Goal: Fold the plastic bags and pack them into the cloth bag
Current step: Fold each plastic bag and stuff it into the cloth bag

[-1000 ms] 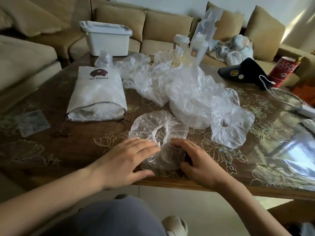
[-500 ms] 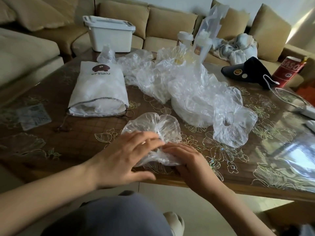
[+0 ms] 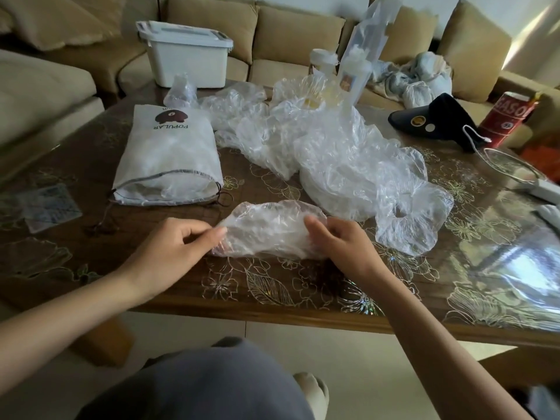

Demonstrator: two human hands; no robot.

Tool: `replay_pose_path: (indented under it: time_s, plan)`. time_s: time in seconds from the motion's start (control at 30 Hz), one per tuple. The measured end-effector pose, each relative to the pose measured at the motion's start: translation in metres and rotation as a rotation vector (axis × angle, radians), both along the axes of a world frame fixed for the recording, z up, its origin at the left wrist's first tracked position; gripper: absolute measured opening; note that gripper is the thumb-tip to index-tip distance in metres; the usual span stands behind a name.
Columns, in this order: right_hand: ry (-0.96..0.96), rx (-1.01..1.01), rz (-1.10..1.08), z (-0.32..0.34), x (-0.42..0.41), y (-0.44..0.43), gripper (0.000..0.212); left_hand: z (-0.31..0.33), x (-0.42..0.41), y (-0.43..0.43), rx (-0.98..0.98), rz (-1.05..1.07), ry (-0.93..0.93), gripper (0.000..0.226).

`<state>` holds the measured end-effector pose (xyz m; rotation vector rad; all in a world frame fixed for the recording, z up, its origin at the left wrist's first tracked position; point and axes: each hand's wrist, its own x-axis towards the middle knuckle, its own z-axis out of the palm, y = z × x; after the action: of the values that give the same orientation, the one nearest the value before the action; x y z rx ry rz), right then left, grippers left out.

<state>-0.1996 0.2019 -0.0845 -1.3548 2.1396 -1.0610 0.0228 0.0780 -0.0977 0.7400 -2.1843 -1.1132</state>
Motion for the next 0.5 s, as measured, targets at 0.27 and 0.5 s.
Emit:
replay_pose_path:
  time_s: [0.27, 0.5]
  plan:
    - [0.558, 0.239, -0.250, -0.015, 0.020, -0.028, 0.043, 0.009, -0.019, 0.016, -0.405, 0.312, -0.477, 0.053]
    - [0.517, -0.130, -0.267, -0.009, 0.027, -0.016, 0.033, 0.038, -0.015, 0.018, -0.566, 0.379, -0.538, 0.042]
